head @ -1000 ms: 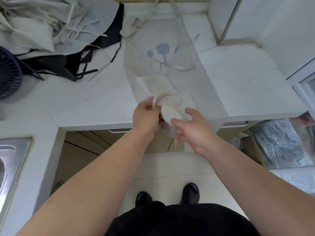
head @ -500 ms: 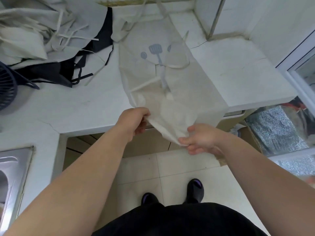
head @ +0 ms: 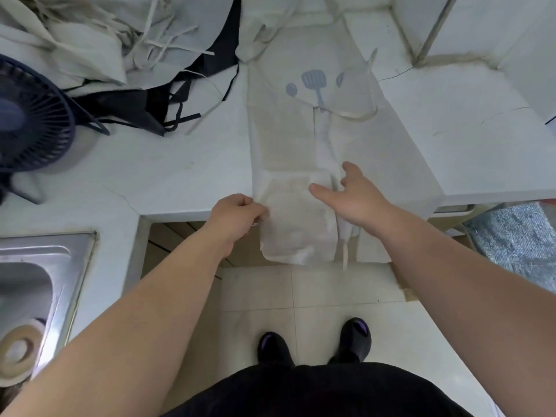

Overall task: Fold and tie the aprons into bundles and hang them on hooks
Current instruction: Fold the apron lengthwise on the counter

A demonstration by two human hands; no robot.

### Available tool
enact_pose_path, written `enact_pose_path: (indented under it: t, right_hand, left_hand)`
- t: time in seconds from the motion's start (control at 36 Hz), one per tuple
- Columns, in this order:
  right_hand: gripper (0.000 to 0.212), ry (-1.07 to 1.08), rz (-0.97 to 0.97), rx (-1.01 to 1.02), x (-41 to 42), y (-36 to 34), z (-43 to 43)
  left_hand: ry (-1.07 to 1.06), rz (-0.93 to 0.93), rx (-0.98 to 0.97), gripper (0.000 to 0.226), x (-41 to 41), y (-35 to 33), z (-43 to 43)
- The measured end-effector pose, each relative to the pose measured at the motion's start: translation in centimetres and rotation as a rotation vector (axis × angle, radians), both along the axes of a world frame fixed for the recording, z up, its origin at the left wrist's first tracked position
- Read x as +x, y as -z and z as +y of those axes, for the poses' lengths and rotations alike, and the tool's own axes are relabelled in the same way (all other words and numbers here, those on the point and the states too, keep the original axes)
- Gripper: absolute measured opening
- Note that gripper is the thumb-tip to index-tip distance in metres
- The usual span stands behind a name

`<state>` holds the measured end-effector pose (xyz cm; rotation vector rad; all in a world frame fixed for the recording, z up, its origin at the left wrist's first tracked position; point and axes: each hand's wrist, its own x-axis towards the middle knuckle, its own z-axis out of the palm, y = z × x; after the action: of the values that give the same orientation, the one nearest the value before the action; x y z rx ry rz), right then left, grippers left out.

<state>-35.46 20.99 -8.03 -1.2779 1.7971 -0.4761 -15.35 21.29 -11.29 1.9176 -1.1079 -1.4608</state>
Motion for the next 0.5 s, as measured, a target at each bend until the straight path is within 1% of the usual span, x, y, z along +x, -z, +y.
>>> enact_pose_path:
  t: [0.06, 0.11, 0.14, 0.19, 0.25, 0.33, 0.39, 0.42, 0.5]
  right_hand:
    - [0.078, -0.006, -0.001, -0.001, 0.5, 0.2, -0.4]
    - [0.068, -0.006, 0.042, -0.012, 0.9, 0.4, -0.8]
    - [0.063, -0.016, 0.064, -0.011, 0.9, 0.6, -0.9]
    - [0.055, -0.046, 0.086, 0.004, 1.0, 0.9, -1.1]
    - [0.054, -0.041, 0.072, 0.017, 0.9, 1.2, -1.2]
    - [0.054, -0.032, 0.06, 0.001, 0.6, 1.4, -1.5]
    - [0.051, -0.054, 0.085, -0.01, 0.6, 1.6, -1.7]
    - [0.05, -0.073, 0.108, -0.008, 0.7, 1.8, -1.8]
    - [0.049, -0.137, 0.199, 0.0, 0.7, 2.1, -2.0]
  left_hand:
    - [0.006, 0.021, -0.013, 0.019, 0.1, -0.3, 0.1]
    - [-0.018, 0.027, -0.038, 0.031, -0.1, -0.4, 0.0]
    - [-0.029, 0.022, -0.067, 0.032, -0.3, -0.6, 0.1]
    - [-0.045, -0.008, -0.122, 0.023, -0.4, -0.5, 0.1]
    - [-0.05, -0.038, -0.162, 0.018, -0.4, -0.6, 0.1]
    - [-0.044, -0.075, -0.224, 0.019, -0.4, -0.8, 0.0]
    - [0.008, -0.143, -0.257, 0.02, -0.4, -0.8, 0.0]
    - [0.049, -0.206, -0.264, 0.02, -0.4, -0.8, 0.0]
    - [0.12, -0.36, -0.245, 0.019, -0.2, -0.6, 0.1]
